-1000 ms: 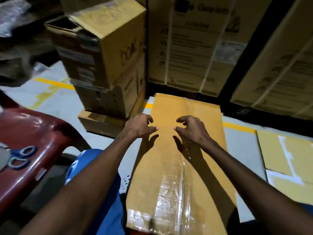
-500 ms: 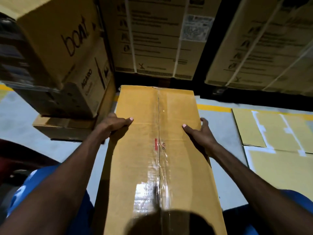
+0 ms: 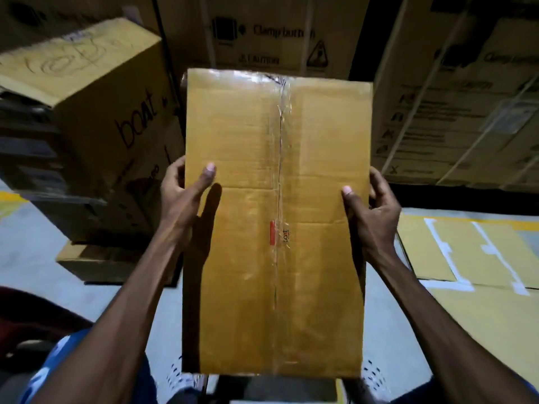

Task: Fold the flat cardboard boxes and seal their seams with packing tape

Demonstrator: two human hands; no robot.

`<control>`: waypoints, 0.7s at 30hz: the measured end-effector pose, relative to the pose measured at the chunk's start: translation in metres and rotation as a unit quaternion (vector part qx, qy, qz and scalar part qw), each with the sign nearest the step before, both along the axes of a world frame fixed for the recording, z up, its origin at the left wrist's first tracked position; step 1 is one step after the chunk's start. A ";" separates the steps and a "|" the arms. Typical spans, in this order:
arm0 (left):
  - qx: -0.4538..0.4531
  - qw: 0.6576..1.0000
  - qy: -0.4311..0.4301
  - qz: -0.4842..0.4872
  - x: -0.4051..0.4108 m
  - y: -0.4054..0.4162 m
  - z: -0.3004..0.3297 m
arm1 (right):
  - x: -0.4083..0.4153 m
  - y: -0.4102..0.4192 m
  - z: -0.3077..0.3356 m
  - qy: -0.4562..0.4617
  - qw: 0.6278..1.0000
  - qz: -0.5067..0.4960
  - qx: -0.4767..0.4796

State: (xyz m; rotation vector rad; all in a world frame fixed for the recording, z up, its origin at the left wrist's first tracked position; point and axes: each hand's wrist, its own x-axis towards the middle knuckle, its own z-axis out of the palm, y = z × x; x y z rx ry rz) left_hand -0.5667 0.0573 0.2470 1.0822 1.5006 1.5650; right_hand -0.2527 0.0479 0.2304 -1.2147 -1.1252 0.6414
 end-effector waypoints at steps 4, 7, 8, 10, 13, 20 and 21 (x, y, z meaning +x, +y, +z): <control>0.041 0.992 -0.097 0.064 -0.005 -0.008 0.033 | 0.012 -0.013 0.039 0.098 0.994 -0.046 0.003; -0.042 0.991 -0.122 0.039 -0.014 -0.011 0.039 | 0.017 -0.024 0.048 0.108 0.988 0.013 -0.113; -0.085 0.992 -0.097 0.009 -0.015 -0.012 0.040 | 0.018 -0.027 0.048 0.095 0.982 0.020 -0.160; -0.161 0.984 -0.050 -0.055 -0.013 -0.015 0.039 | 0.016 -0.024 0.042 0.062 0.969 0.017 -0.238; -0.203 0.974 0.072 -0.069 0.012 -0.018 0.029 | 0.017 -0.016 0.024 -0.004 0.966 -0.025 -0.256; -0.237 0.958 0.156 -0.037 0.015 -0.004 -0.010 | 0.023 0.006 -0.001 -0.106 0.964 -0.094 -0.224; -0.232 0.961 0.144 -0.035 0.012 0.002 -0.013 | 0.023 0.009 -0.001 -0.082 0.966 -0.063 -0.235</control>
